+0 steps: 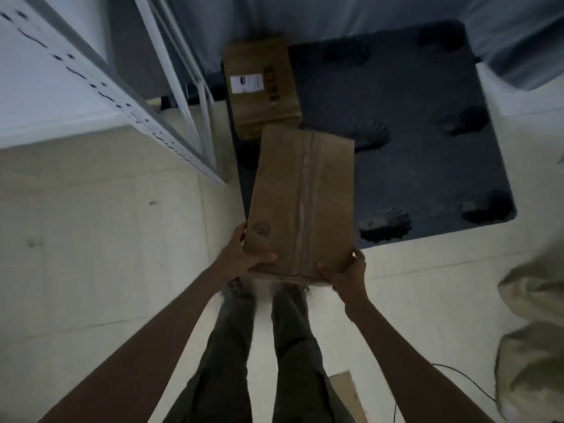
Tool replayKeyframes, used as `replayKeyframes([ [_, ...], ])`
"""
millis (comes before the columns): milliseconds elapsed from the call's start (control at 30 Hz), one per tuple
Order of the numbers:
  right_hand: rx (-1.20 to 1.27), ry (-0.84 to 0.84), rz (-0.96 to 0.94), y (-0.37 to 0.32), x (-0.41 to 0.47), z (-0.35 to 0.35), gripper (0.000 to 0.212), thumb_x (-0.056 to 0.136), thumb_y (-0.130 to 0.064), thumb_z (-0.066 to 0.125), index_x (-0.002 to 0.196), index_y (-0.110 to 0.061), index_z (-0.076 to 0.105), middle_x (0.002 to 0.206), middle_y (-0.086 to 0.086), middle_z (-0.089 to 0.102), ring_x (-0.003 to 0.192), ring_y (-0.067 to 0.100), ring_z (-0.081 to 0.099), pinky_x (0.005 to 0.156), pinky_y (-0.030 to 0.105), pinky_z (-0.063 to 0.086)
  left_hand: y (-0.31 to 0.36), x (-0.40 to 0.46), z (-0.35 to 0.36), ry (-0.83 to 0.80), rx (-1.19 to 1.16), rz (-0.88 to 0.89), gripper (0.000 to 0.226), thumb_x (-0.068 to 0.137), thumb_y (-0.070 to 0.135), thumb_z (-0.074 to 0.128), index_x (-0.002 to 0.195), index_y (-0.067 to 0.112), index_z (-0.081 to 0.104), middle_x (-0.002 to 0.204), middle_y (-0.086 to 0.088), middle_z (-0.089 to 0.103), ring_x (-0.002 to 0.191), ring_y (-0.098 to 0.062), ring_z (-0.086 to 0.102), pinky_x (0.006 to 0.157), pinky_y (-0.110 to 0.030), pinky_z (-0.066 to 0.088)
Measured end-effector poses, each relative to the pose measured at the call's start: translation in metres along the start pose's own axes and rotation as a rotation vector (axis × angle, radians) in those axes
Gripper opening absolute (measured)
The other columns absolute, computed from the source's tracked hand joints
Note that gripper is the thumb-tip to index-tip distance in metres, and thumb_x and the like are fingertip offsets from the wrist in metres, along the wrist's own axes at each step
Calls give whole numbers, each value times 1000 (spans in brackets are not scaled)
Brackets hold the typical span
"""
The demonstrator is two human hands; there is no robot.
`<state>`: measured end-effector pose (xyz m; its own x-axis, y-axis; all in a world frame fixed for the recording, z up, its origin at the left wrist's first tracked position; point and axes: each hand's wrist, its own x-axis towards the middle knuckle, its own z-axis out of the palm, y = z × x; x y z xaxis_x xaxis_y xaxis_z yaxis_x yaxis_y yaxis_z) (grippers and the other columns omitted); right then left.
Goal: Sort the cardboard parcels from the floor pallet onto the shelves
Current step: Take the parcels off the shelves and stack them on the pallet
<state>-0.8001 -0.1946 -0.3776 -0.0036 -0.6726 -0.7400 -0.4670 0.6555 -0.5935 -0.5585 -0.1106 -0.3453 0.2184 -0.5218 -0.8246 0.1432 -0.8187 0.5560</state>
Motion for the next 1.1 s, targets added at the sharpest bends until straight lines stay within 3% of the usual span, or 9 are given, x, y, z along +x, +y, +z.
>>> replayKeyframes([
  [100,-88,-66,-91,6,69,23,102,66,-12,94,149,-12,34,143,9,42,130,30,46,104,56,48,-27,58,0,46,-116,-36,130,50,38,97,156,32,23,150,5,46,126,-21,56,100,-44,54],
  [200,-149,-151,-147,12,130,53,105,68,-13,93,151,-16,29,146,7,38,134,27,42,107,54,45,-51,116,-6,97,-160,-39,118,64,19,93,157,31,21,143,9,48,111,-12,61,74,-24,61],
  [300,-191,-161,-202,18,183,80,104,70,-14,91,152,-16,28,147,6,36,134,26,40,111,51,41,-71,170,-11,118,-189,1,112,70,9,90,156,32,22,134,14,48,104,0,58,67,-19,59],
  [400,-229,-177,-246,24,226,96,102,72,-17,91,153,-17,28,143,3,35,129,18,39,111,43,40,-85,215,-14,141,-207,36,110,69,6,89,154,33,24,131,17,50,106,-1,59,72,-22,60],
  [533,-264,-181,-296,30,263,112,99,74,-16,89,153,-19,29,138,-5,34,120,6,35,102,28,36,-105,256,-14,185,-160,84,112,69,9,90,156,32,24,132,16,49,107,1,58,92,-31,55],
  [733,-263,-188,-324,43,286,132,99,76,-7,85,155,-20,26,138,-8,31,122,3,34,103,25,33,-131,283,-12,231,-68,156,116,74,11,88,159,32,12,135,17,45,121,-15,53,100,-39,51],
  [933,-272,-183,-305,54,291,138,101,78,-1,81,157,-22,21,140,-9,28,121,0,32,107,26,31,-146,295,-12,228,-53,189,113,80,8,83,161,31,8,131,40,36,131,-9,43,86,-6,48],
  [1033,-268,-176,-312,58,290,140,100,80,-2,80,158,-22,20,150,-3,29,126,2,32,108,26,32,-146,300,-17,239,-30,223,105,85,6,79,159,36,11,138,39,32,133,-6,40,102,-22,45],
  [1100,-251,-151,-342,61,290,140,98,82,-3,79,158,-23,21,151,-4,29,126,-3,32,108,18,33,-146,300,-20,248,-8,247,103,86,4,76,156,42,11,139,41,31,131,7,41,106,-25,44],
])
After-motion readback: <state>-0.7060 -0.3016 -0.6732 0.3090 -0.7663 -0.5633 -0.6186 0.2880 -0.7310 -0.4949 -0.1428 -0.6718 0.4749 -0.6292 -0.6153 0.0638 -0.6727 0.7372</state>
